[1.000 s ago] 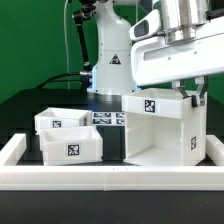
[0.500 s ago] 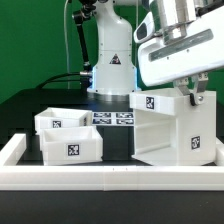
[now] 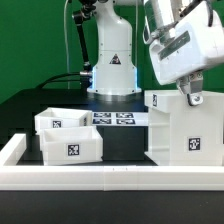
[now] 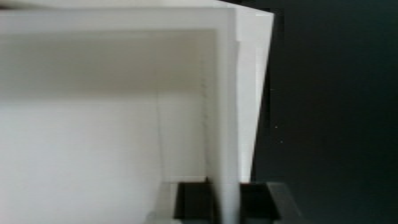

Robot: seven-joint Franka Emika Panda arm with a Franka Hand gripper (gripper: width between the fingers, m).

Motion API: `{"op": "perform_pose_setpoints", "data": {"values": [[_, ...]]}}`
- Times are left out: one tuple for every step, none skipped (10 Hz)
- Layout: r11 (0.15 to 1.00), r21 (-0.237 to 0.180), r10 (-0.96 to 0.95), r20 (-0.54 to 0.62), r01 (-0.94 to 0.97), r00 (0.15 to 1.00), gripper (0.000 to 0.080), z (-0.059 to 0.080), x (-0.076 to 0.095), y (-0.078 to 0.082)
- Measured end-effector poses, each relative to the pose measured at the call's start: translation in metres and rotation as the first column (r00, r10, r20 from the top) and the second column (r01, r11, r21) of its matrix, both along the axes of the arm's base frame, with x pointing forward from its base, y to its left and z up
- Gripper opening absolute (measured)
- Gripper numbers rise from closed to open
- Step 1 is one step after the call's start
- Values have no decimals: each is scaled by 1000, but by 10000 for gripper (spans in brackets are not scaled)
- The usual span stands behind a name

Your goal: Assemble drawer

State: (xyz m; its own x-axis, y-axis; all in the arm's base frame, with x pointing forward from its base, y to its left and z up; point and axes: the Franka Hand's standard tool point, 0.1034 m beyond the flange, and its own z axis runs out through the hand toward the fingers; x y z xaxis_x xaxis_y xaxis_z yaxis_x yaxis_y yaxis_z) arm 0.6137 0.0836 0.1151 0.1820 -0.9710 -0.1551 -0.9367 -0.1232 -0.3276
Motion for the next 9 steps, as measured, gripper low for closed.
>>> {"op": "perform_pose_setpoints", "data": {"values": [[1000,1,1,3,-1,1000,54,-1,5,-1],[1000,6,-7,5,7,1000,54,-3,9,-1],[1000,13,-15,4,15,1000,54,-4,15,1],[1000,23,-19,-1,19,1000,57,-6,22,4],[999,34,-19,-19,19,1000,59,-8,25,5],[999,43,-24,-34,25,999,59,-10,27,5],[998,51,-24,-49,26,999,61,-12,29,6],[998,56,-17,-59,21,998,61,-12,30,6],[998,56,-16,-60,20,998,61,-12,30,7]]}}
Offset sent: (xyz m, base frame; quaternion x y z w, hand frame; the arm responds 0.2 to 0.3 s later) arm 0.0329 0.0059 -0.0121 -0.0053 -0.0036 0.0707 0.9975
